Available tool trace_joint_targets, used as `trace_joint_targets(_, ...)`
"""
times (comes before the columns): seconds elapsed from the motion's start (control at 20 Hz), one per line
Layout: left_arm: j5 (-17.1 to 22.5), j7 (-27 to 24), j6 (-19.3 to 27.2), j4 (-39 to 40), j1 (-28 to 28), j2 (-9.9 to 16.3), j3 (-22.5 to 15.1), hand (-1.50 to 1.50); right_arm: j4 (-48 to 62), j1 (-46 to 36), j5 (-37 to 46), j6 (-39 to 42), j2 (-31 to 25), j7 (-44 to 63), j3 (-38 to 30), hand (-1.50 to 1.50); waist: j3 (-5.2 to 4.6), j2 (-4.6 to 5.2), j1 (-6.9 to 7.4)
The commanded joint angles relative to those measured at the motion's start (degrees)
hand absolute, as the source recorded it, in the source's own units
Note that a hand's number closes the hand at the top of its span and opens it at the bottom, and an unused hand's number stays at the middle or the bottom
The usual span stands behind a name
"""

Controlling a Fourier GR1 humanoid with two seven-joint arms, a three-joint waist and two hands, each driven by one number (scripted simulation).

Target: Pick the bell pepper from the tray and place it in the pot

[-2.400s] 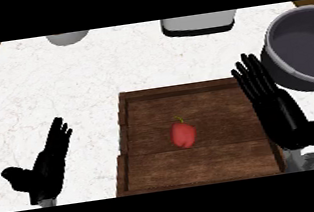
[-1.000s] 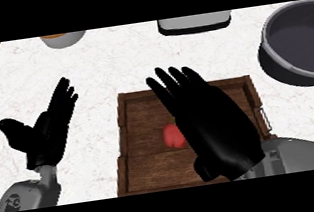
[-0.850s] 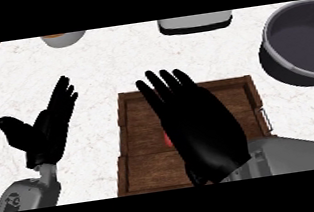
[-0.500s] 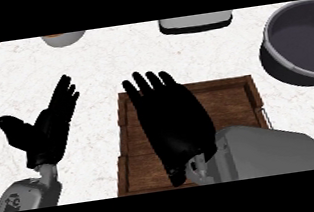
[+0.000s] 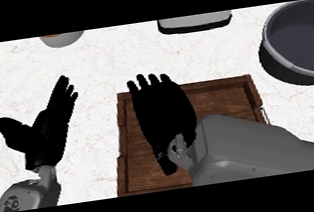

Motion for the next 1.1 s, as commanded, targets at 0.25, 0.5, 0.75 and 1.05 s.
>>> trace_joint_targets(0.25,-0.2,0.5,-0.3,-1.4,1.9,0.2,0.2,0.0,2.7,1.7,2.4,3.6,3.6,16.2,3.9,-1.5,0.08,-0.12,-0.44)
trace_joint_targets(0.5,0.3,-0.6,-2.2,0.2,0.0,0.4,1.5,0.0,2.4,2.9,6.3,1.8,5.8,16.1,3.7,-1.5,0.1,0.24,-0.35)
trace_joint_targets(0.75,-0.7,-1.8,-0.9,1.0,1.8,-1.9,0.4,0.0,3.2,3.1,8.7,3.5,8.3,16.1,2.4,-1.5,0.1,0.26,-0.36)
trace_joint_targets(1.05,-0.3,2.3,-1.1,-0.9,-1.3,-0.4,1.6,0.0,10.5,4.8,13.2,2.3,11.9,15.9,2.5,-1.5,0.11,0.29,-0.12)
